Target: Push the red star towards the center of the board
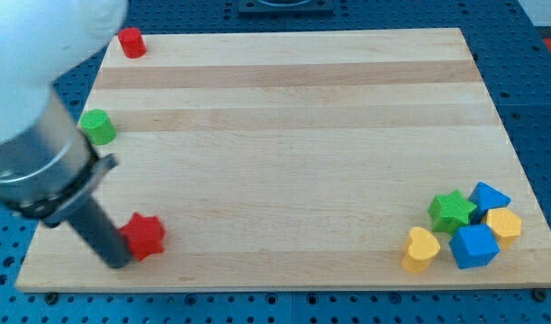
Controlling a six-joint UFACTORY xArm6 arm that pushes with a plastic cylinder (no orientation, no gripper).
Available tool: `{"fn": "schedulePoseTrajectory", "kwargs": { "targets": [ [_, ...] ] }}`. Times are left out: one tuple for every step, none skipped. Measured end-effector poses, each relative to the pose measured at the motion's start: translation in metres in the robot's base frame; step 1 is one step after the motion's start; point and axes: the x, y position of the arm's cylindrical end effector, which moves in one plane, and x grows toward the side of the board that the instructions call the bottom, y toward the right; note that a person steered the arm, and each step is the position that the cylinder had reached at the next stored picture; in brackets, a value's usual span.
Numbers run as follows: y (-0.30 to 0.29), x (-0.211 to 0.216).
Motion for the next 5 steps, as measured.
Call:
{"fn": "schedulePoseTrajectory", "kwargs": {
  "targets": [
    [0.049,-0.039],
    [0.094,-0.082],
    [0.104,-0.1],
    [0.076,-0.109],
    [0.091,-0.132]
  ]
}}
